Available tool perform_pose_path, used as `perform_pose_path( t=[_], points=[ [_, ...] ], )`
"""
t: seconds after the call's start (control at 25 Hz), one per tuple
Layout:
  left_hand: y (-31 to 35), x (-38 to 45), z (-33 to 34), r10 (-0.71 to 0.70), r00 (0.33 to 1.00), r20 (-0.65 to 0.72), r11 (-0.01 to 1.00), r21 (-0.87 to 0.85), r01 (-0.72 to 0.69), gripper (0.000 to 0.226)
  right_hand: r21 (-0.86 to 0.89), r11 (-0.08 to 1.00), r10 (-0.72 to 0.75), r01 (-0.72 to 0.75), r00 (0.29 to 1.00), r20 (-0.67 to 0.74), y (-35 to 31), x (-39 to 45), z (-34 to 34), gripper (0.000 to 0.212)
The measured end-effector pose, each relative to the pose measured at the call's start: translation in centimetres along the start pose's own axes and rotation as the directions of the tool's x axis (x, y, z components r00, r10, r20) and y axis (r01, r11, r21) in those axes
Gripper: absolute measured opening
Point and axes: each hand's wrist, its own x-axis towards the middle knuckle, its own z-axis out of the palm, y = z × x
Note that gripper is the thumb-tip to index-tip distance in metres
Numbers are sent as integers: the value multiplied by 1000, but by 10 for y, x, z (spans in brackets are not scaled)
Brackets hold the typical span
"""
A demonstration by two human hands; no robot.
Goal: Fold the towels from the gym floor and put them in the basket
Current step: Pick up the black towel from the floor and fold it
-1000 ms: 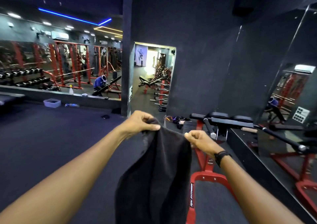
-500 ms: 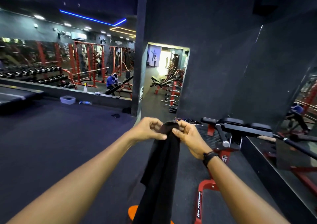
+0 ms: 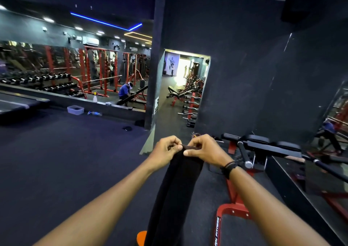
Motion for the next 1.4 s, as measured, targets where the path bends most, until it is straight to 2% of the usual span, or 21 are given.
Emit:
perform_pose_path(
  t=[0.04,0.08,0.2,0.32,0.4,0.44,0.48,0.52,0.56,0.64,0.68,0.76,0.88,0.96,1.04,1.12,1.16,1.24,1.28,1.36,1.4],
  points=[
    [0,1,0,1,999,42,1000,11,-2,12,-96,995,-2,-2,999,-37,1,1,-3,16],
    [-4,2,-1,1,995,103,1000,23,-4,8,-105,994,-10,-1,994,-105,0,0,-5,15],
    [-24,-3,-9,-37,954,297,995,100,8,14,-27,999,7,-18,937,-349,-5,-3,-3,9],
    [-60,-17,-32,-189,936,296,947,307,94,27,84,990,143,-116,783,-605,5,-4,-14,9],
    [-76,-26,-47,-251,948,196,948,249,199,24,192,966,259,-175,653,-712,18,-5,-29,13],
    [-76,-28,-50,-252,960,126,959,167,230,22,227,959,281,-169,650,-706,21,-6,-34,14],
    [-73,-25,-48,-234,970,65,969,96,227,18,233,964,255,-130,709,-657,22,-4,-37,15],
    [-62,-21,-41,-208,977,46,977,50,205,12,202,977,177,-73,807,-564,18,-3,-39,16],
    [-51,-16,-30,-172,983,67,985,3,173,11,140,990,76,-16,897,-436,11,-1,-39,21],
    [-26,-5,-3,-89,986,141,991,-85,102,28,-3,998,-57,58,978,-203,-4,3,-36,29],
    [-17,1,9,-51,986,156,992,-104,68,31,-60,996,-79,71,987,-139,-10,5,-34,27],
    [-5,9,25,17,993,119,998,-65,-10,21,-124,990,-84,69,989,-121,-14,4,-30,18],
    [-12,8,28,60,998,8,977,205,-60,13,-139,990,-56,23,971,-234,-13,-3,-29,15],
    [-35,-1,20,-19,1000,-19,912,410,25,18,-87,996,-5,-30,924,-384,-11,-5,-39,16],
    [-58,-11,8,-164,983,-87,837,515,185,20,11,997,72,-78,846,-528,-9,-8,-51,19],
    [-64,-13,1,-211,963,-170,838,475,268,23,77,990,137,-114,772,-621,-6,-12,-59,20],
    [-58,-11,1,-172,967,-186,871,429,237,32,81,987,157,-138,760,-630,-5,-15,-59,19],
    [-38,-4,5,-68,988,-140,936,334,112,42,36,983,170,-181,815,-554,-4,-18,-52,5],
    [-25,0,9,-29,996,-90,956,290,54,42,-16,980,167,-196,873,-458,-3,-18,-46,13],
    [-1,8,16,41,999,2,971,236,-40,37,-170,971,145,-169,978,-150,0,-17,-31,37],
    [7,11,17,57,998,31,974,215,-63,34,-257,958,127,-126,992,-13,-1,-16,-23,37]
  ],
)
